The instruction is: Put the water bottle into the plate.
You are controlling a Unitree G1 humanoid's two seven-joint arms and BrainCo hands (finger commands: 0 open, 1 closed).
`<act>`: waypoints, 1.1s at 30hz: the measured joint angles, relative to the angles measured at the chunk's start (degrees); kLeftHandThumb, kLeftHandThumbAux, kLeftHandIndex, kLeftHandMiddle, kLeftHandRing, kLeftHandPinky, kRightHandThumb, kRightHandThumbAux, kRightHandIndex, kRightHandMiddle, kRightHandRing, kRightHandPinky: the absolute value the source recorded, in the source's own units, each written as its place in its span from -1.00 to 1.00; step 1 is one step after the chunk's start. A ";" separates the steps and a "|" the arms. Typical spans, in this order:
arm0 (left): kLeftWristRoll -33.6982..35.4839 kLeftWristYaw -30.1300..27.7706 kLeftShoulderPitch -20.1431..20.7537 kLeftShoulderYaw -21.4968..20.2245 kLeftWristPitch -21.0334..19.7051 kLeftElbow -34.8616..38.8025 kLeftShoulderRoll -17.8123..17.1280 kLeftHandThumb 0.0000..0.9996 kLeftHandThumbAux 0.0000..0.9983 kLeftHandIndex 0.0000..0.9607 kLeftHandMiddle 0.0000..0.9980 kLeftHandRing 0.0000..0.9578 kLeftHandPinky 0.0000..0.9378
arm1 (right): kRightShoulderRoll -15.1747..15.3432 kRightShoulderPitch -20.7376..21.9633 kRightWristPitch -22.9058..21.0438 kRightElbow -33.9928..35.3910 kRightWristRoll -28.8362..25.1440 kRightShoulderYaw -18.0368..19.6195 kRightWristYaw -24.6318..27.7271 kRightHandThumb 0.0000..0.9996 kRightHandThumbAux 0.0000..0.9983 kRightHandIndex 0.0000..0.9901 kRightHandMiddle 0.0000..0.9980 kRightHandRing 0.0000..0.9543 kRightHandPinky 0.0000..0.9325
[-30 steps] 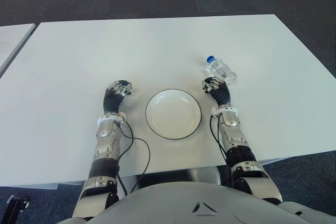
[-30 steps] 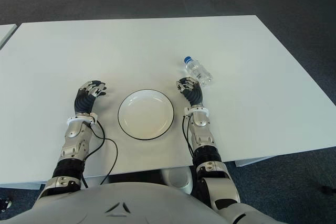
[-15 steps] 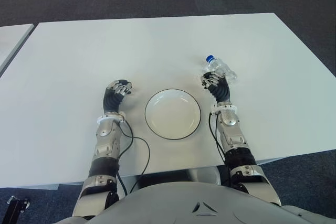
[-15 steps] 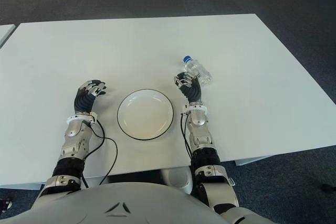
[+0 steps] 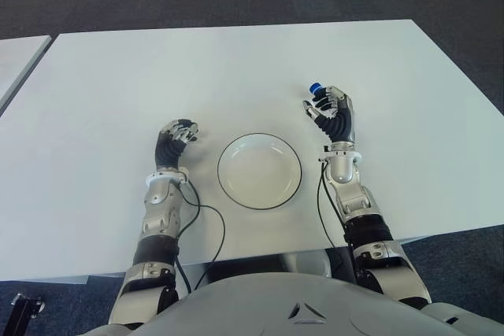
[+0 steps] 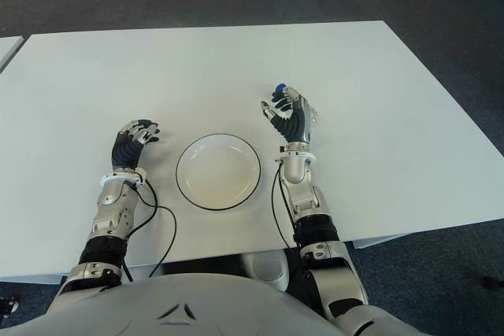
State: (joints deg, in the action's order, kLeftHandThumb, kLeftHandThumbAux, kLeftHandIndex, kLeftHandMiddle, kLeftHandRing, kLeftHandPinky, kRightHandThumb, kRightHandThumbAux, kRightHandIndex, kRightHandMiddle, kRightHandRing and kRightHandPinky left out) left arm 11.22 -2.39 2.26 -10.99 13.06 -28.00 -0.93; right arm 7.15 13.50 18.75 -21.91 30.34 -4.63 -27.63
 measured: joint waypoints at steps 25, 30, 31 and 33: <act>0.04 -0.04 -0.65 -0.04 0.00 0.83 0.04 0.40 0.44 -0.13 -0.16 -0.10 -0.06 | 3.78 13.29 -26.00 -10.70 13.06 -5.61 -11.22 0.16 -0.64 -1.00 -1.00 -1.00 -1.00; 0.07 -0.04 -0.70 -0.03 0.00 0.82 0.07 0.40 0.44 -0.13 -0.16 -0.09 -0.06 | 4.34 18.90 -30.70 -18.32 12.31 -5.67 -7.57 0.16 -0.66 -1.00 -1.00 -1.00 -1.00; 0.07 -0.04 -0.67 -0.03 0.02 0.85 0.06 0.40 0.44 -0.13 -0.16 -0.09 -0.07 | 4.52 20.44 -30.99 -20.77 12.18 -5.70 -7.02 0.16 -0.66 -1.00 -1.00 -1.00 -1.00; 0.08 -0.04 -0.67 -0.01 0.03 0.88 0.09 0.40 0.44 -0.13 -0.16 -0.09 -0.07 | 4.92 23.10 -31.68 -25.21 12.00 -5.88 -5.95 0.16 -0.66 -1.00 -1.00 -1.00 -1.00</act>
State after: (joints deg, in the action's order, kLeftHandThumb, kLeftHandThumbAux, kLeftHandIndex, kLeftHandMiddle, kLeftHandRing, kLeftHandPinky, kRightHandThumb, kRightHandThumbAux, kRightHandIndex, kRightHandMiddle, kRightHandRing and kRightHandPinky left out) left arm 11.30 -2.43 1.59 -11.00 13.09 -27.12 -0.84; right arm 12.07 36.61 -12.92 -47.12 42.34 -10.51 -33.58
